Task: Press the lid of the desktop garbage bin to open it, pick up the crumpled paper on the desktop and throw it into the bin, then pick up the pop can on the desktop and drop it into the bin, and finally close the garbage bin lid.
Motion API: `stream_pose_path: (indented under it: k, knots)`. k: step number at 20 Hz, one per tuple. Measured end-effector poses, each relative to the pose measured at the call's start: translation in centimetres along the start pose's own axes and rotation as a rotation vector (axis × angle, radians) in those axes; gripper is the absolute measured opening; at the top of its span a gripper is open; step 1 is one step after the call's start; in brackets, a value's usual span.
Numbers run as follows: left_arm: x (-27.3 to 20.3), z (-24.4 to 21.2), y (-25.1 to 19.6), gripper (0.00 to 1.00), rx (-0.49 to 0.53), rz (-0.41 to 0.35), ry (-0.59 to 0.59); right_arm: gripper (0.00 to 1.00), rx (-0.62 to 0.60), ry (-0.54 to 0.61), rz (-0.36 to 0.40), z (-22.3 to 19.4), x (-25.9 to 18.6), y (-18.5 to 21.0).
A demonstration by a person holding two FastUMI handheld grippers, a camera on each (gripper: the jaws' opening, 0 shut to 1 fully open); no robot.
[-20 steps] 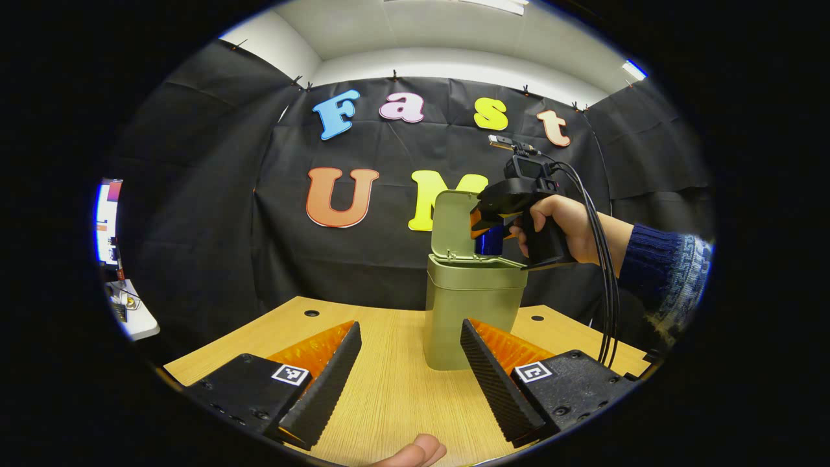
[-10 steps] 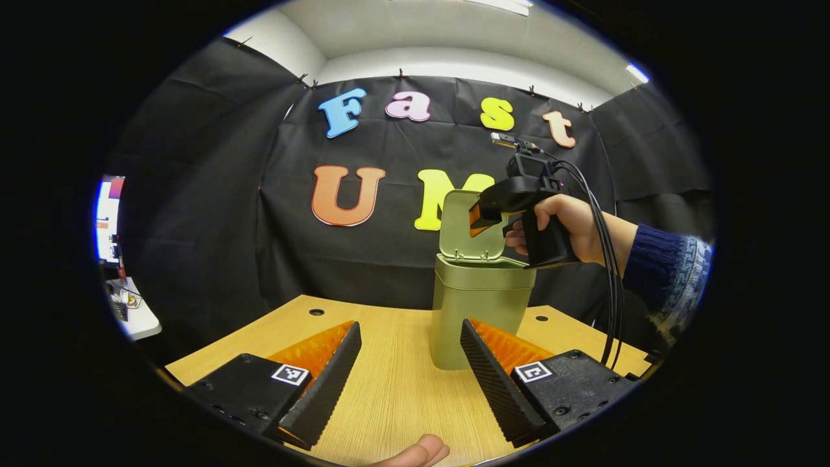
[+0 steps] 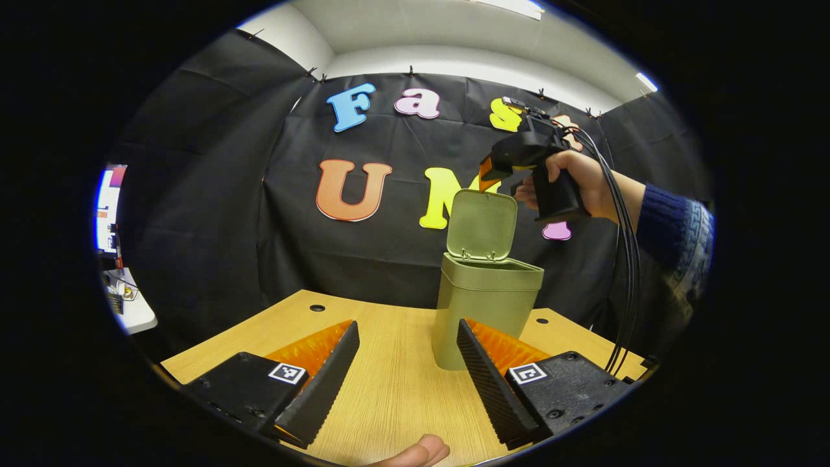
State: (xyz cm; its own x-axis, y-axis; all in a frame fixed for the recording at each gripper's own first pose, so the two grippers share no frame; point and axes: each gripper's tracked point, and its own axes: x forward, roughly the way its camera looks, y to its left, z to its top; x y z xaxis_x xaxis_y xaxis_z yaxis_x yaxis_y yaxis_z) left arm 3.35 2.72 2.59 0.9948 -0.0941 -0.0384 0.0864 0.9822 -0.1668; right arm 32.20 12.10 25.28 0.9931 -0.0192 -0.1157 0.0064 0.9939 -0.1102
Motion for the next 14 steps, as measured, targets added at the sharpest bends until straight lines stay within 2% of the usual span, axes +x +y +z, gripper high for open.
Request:
stream_pose_path:
  k: [3,5,8,10,14]
  knots:
    - [0.0,0.0,0.4,0.98,-0.010,-0.002,0.004,0.95,0.016,-0.037,-0.005,2.7,1.8,-0.2]
    - [0.0,0.1,0.8,0.98,-0.018,0.001,0.000,0.93,0.012,-0.022,-0.027,3.1,3.7,-0.9]
    - [0.1,0.0,1.2,0.98,-0.019,0.008,0.002,0.94,-0.004,-0.011,-0.064,3.5,6.5,-1.5]
    - [0.3,-0.3,1.6,0.98,-0.019,0.017,0.011,0.92,-0.006,0.006,-0.061,3.0,8.1,-1.3]
    - [0.8,-0.8,2.0,0.98,-0.017,0.028,0.030,0.96,-0.002,0.027,-0.056,2.1,9.5,-1.3]
